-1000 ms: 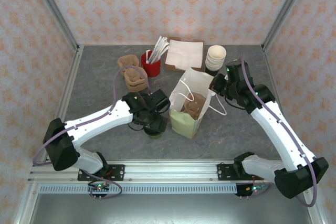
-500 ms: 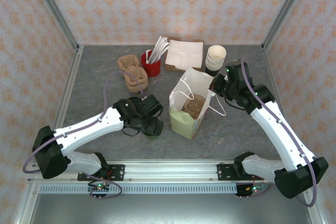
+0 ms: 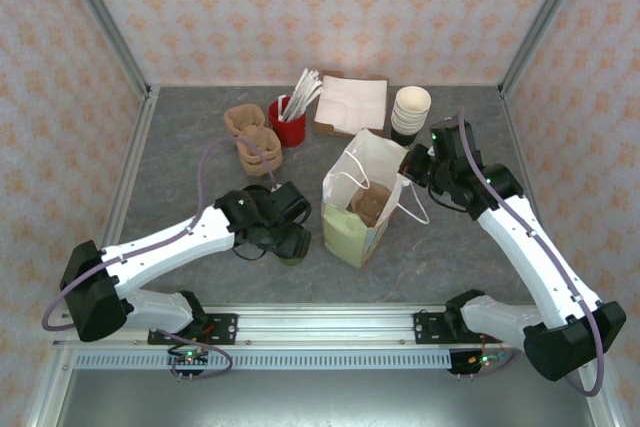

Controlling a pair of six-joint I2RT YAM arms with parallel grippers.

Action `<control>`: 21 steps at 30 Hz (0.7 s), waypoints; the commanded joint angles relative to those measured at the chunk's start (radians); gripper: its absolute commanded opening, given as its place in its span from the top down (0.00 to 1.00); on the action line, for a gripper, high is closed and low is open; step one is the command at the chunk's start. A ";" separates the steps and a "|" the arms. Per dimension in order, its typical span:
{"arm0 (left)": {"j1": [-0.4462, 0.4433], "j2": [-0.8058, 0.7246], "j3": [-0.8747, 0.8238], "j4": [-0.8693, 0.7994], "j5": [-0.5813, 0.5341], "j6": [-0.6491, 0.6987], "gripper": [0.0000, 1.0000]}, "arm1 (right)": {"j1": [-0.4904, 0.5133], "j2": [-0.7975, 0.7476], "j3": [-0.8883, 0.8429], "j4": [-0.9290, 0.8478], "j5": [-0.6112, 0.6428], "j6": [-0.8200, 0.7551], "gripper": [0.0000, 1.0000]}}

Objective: Pack the takeout coffee

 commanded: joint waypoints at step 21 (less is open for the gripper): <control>-0.020 0.073 0.117 -0.062 -0.047 0.056 0.40 | 0.000 -0.006 -0.007 0.021 0.014 0.009 1.00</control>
